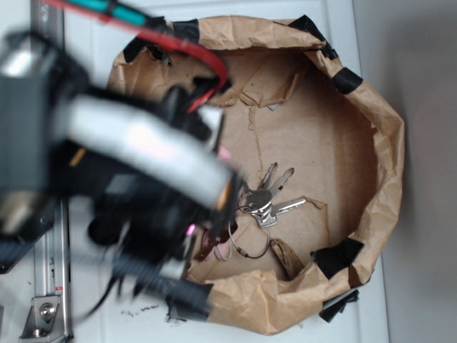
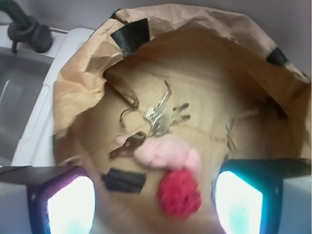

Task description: Grab the wood chip.

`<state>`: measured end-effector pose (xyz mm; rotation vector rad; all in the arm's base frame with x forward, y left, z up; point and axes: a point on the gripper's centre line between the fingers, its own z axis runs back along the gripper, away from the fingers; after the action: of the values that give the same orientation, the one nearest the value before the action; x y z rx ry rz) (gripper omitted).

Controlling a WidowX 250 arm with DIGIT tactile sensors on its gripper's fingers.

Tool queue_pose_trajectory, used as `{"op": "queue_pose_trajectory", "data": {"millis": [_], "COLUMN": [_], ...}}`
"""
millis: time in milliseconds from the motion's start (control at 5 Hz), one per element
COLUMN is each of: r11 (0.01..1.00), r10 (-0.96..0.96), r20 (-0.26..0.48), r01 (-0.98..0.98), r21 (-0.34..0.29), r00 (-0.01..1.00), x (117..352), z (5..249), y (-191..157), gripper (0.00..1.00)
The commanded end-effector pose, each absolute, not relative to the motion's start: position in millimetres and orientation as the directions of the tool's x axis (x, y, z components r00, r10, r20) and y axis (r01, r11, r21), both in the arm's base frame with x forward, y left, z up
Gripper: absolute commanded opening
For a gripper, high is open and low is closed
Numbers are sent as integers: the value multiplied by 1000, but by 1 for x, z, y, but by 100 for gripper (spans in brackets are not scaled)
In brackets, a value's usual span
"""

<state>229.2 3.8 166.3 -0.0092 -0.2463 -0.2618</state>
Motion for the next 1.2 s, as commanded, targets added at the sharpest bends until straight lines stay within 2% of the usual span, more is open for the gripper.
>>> {"op": "queue_pose_trajectory", "data": {"millis": [0, 200, 400, 600, 800, 1000], "r11": [941, 908, 905, 868, 839, 801], "r10": [-326, -414, -425, -496, -541, -583], "r20": [266, 248, 228, 216, 227, 268], "r01": [337, 417, 413, 486, 537, 599], "r21": [6, 43, 100, 101, 82, 30], "r00": [907, 876, 876, 841, 810, 767], "x": [281, 282, 285, 282, 282, 282], "z": [141, 113, 84, 59, 44, 43], "y": [4, -26, -36, -53, -61, -64], "gripper": [100, 100, 100, 100, 100, 100]}}
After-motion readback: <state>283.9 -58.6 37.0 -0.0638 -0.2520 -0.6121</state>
